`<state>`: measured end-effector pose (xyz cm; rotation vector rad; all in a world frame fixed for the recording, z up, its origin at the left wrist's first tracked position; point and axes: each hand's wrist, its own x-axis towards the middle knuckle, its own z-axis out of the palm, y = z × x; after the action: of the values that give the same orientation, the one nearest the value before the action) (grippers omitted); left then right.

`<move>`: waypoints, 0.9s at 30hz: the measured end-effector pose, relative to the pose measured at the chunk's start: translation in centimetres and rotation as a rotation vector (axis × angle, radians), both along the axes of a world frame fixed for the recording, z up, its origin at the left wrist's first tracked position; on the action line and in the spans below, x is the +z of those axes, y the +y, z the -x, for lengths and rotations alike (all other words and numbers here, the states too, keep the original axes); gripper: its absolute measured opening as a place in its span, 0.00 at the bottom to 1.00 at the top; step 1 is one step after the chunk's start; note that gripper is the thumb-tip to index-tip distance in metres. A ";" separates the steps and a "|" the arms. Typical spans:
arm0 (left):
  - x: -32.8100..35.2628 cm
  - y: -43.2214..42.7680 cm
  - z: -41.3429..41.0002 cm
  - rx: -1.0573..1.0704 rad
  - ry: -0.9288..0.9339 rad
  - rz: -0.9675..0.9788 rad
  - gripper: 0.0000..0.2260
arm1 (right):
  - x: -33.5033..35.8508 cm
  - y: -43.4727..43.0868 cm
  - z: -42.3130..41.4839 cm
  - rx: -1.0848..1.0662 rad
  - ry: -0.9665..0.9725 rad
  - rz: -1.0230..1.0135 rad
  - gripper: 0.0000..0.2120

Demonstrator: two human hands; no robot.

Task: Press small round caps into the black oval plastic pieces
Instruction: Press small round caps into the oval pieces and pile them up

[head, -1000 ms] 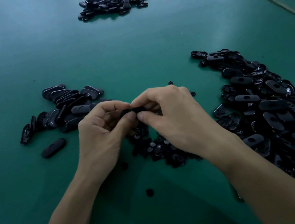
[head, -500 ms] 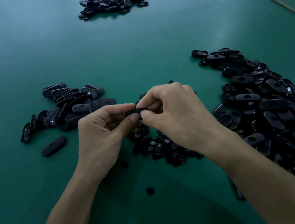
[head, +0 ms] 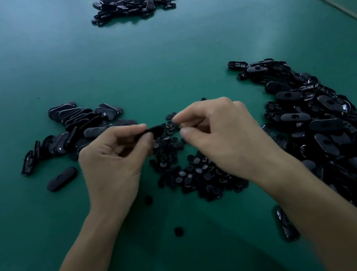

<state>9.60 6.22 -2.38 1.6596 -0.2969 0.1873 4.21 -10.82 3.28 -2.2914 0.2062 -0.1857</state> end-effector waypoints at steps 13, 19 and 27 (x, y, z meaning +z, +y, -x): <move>0.0 2.6 -2.0 0.366 -0.034 -0.543 0.04 | -0.4 -7.3 2.8 -0.398 0.441 0.446 0.16; -0.3 2.8 -2.6 0.398 -0.034 -0.606 0.08 | -0.3 -6.9 2.5 -0.431 0.476 0.404 0.18; -0.3 2.4 -2.2 0.374 -0.150 -0.504 0.06 | -0.6 -6.5 2.2 -0.417 0.372 0.388 0.16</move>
<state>11.77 8.66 -2.65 2.1990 -0.1481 0.5553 2.06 -17.34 2.70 -2.6283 0.9110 -0.0062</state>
